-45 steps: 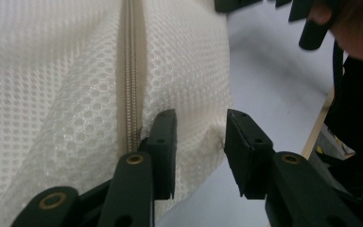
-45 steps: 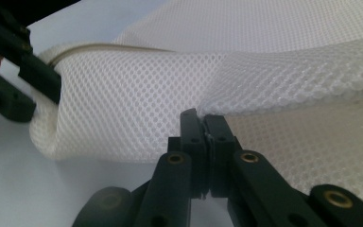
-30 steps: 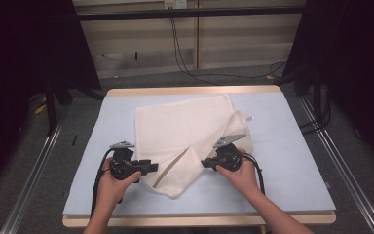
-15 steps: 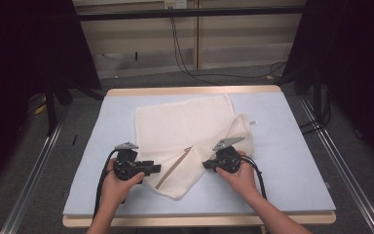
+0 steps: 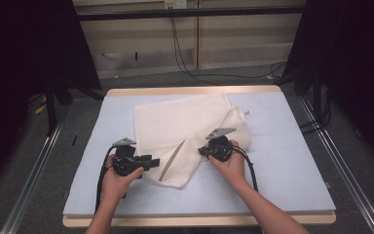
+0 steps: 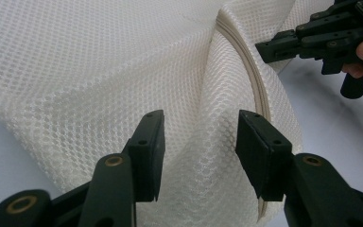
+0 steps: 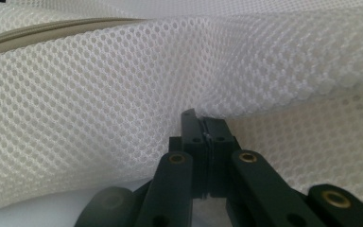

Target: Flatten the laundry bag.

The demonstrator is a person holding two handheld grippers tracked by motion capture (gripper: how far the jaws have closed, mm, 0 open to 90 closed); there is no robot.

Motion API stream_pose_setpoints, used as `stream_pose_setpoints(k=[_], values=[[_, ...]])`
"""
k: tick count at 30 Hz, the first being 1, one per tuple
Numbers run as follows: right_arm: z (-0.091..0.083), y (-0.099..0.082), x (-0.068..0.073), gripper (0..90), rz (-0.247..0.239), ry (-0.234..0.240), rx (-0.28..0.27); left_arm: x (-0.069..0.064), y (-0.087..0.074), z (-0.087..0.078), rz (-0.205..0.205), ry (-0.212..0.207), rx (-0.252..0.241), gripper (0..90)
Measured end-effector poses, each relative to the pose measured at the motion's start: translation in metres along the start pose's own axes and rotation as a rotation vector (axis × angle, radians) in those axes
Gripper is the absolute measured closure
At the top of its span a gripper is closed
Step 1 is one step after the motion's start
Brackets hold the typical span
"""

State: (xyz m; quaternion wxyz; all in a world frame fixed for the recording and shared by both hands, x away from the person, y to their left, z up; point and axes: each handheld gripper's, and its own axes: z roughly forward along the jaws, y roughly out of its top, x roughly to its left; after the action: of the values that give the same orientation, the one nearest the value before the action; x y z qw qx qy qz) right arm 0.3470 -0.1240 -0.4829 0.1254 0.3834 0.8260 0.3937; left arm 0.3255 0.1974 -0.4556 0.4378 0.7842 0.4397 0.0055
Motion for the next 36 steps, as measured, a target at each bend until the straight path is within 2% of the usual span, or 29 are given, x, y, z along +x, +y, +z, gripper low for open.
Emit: stream_pose_setpoints(k=[2,6,8,9,10,17,18,23,24,26,28,30,31,33,34,36], values=[[-0.001,0.0,0.002,89.2,-0.006,0.0,0.001,0.0,0.001,-0.001,-0.003,-0.003,-0.005,53.3],[-0.012,-0.009,0.004,89.2,0.021,0.044,-0.006,-0.001,0.002,-0.001,-0.008,0.0,-0.016,55.2],[-0.019,-0.014,0.006,89.1,0.018,0.054,-0.006,-0.002,0.003,-0.001,-0.001,-0.004,-0.008,56.8],[-0.022,-0.016,0.007,89.1,0.018,0.056,-0.004,-0.004,0.003,0.001,-0.006,-0.005,-0.018,56.8],[-0.025,-0.02,0.009,89.1,0.018,0.066,-0.002,-0.004,0.004,0.002,0.006,-0.005,-0.011,56.8],[-0.041,-0.032,0.018,88.8,0.02,0.111,-0.014,-0.01,0.006,0.012,0.005,-0.025,-0.014,55.6],[-0.043,-0.033,0.019,88.7,0.021,0.117,-0.018,-0.01,0.007,0.014,0.018,-0.026,-0.005,55.6],[-0.051,-0.039,0.021,87.1,0.038,0.135,-0.044,-0.013,0.006,0.023,0.022,-0.039,0.014,55.7],[-0.052,-0.04,0.02,85.9,0.04,0.139,-0.05,-0.013,0.005,0.025,0.011,-0.041,0.015,55.4],[-0.056,-0.042,0.019,79.3,0.054,0.122,-0.062,-0.013,0.004,0.028,0.022,-0.042,0.038,55.5],[-0.06,-0.044,0.017,73.1,0.055,0.118,-0.069,-0.014,0.003,0.031,0.007,-0.048,0.034,55.6],[-0.065,-0.045,0.014,64.9,0.052,0.116,-0.083,-0.013,0.003,0.032,0.02,-0.052,0.05,55.7],[-0.069,-0.045,0.014,63.6,0.059,0.113,-0.082,-0.014,0.003,0.033,0.022,-0.046,0.048,56.1],[-0.077,-0.045,0.011,58.9,0.018,0.076,-0.067,-0.013,0.003,0.034,0.007,-0.043,0.043,55.9],[-0.082,-0.046,0.009,55.8,0.023,0.072,-0.071,-0.012,0.003,0.034,0.014,-0.04,0.047,55.7],[-0.089,-0.049,0.004,55.1,0.029,0.061,-0.073,-0.011,0.003,0.035,0.008,-0.042,0.049,55.6]])
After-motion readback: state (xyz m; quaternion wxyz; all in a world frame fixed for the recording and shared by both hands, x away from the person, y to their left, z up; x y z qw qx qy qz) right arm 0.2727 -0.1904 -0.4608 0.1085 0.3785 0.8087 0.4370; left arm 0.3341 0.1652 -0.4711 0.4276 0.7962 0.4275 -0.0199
